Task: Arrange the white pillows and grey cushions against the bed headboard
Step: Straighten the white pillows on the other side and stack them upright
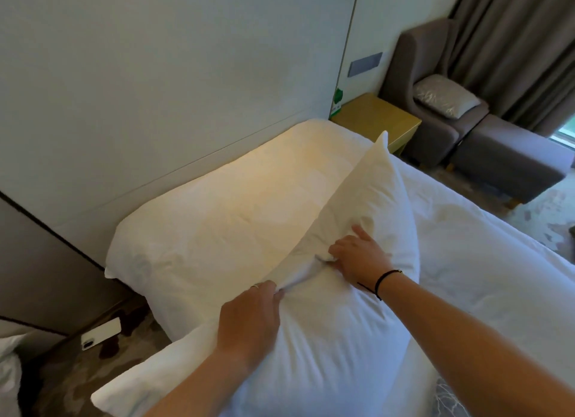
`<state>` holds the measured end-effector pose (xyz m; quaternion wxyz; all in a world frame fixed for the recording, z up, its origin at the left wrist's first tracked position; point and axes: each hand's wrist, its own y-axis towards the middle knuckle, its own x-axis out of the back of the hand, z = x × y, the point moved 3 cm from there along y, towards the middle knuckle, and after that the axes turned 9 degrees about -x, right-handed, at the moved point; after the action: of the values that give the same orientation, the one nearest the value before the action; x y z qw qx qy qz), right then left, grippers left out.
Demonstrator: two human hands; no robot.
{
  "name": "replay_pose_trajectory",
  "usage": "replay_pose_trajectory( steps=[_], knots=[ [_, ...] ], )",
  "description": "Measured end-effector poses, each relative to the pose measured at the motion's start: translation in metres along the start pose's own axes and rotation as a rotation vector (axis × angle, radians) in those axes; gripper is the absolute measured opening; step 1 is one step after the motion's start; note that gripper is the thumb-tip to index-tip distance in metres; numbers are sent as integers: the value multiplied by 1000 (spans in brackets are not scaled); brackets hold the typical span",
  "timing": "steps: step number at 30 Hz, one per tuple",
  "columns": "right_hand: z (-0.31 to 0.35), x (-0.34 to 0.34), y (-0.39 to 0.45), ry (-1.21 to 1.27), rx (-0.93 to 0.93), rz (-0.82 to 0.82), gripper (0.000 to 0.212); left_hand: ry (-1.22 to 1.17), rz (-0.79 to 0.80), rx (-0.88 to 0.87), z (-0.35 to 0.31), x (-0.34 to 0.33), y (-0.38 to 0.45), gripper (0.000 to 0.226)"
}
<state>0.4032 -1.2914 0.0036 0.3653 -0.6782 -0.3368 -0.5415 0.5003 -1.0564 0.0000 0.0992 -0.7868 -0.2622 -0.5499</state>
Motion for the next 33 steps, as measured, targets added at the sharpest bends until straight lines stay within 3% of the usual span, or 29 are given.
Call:
replay_pose_trajectory(
  steps=[7, 11, 17, 23, 28, 33],
  knots=[
    [38, 45, 91, 204, -308, -203, 18, -67, -21, -130, 85, 46, 95, 30],
    [52, 87, 141, 288, -381, -314, 14, -67, -97, -259, 129, 95, 155, 24],
    [88, 154, 189, 429, -383, -437, 27, -53, -120, -458, 199, 180, 223, 31],
    [148, 131, 225, 358, -306, -237, 19, 39, 32, -394, 281, 177, 236, 35],
    [178, 111, 262, 364, -306, -117, 23, 162, -23, -345, 320, 160, 226, 53],
    [164, 107, 270, 262, -161, -15, 52, 297, -12, -299, 352, 170, 223, 53]
  ],
)
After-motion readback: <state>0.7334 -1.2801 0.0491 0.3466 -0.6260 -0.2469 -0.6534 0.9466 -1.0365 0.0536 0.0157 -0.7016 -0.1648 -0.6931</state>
